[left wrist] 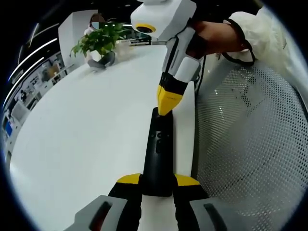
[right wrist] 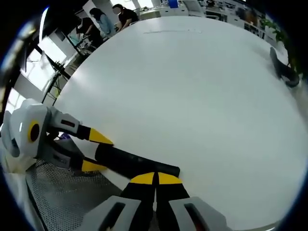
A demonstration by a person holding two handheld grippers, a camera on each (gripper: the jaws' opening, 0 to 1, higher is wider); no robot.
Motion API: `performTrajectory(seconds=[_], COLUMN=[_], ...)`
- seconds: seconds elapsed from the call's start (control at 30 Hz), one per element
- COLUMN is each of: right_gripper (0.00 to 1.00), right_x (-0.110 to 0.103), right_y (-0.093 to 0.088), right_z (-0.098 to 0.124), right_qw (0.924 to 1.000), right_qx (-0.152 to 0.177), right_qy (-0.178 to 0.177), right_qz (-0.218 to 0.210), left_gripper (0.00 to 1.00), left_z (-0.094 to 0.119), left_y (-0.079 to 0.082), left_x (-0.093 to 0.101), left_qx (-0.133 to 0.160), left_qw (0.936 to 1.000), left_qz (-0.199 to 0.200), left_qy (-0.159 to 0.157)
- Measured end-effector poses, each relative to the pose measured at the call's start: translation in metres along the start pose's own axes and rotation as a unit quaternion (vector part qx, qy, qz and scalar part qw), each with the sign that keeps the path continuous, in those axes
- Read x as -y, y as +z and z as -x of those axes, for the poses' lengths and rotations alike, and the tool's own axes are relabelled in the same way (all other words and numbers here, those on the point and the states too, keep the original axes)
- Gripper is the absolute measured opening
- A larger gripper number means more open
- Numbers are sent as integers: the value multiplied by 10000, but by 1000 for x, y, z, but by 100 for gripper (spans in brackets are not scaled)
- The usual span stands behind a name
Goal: Press the specified remote control buttons in sequence, fully releasing each button before pressing the next.
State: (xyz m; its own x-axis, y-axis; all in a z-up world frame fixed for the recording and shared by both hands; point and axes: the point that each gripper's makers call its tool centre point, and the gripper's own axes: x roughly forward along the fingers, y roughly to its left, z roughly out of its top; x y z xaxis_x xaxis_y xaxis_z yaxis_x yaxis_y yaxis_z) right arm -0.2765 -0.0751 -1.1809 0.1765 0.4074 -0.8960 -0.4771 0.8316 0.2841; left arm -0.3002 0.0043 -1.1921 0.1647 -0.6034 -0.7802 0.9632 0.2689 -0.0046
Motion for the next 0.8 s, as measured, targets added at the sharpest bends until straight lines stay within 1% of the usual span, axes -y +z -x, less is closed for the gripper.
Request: performTrajectory(seconds=[0.07,0.4,0.63,0.8], right_gripper=[0,0,0,0], right_x=[-2,-2,-5,-3], right_y=[-1,0,0,1], right_z=[-1,-3,-5,-5], right_qw=[10000,9999,9994,9993], right_qx=[-51,-95,-77,-23], right_qy=[28,80,-46,-80], right_qz=[23,104,324,367], left_gripper=[24,24,24,24], left_z=[0,0,-1,-1], left_y=[0,0,0,0], left_x=[0,0,-1,-1], left_qx=[2,-7,-34,-31], left_qw=[10000,10000,10000,10000], left_qz=[6,11,21,17], left_qy=[2,10,9,7])
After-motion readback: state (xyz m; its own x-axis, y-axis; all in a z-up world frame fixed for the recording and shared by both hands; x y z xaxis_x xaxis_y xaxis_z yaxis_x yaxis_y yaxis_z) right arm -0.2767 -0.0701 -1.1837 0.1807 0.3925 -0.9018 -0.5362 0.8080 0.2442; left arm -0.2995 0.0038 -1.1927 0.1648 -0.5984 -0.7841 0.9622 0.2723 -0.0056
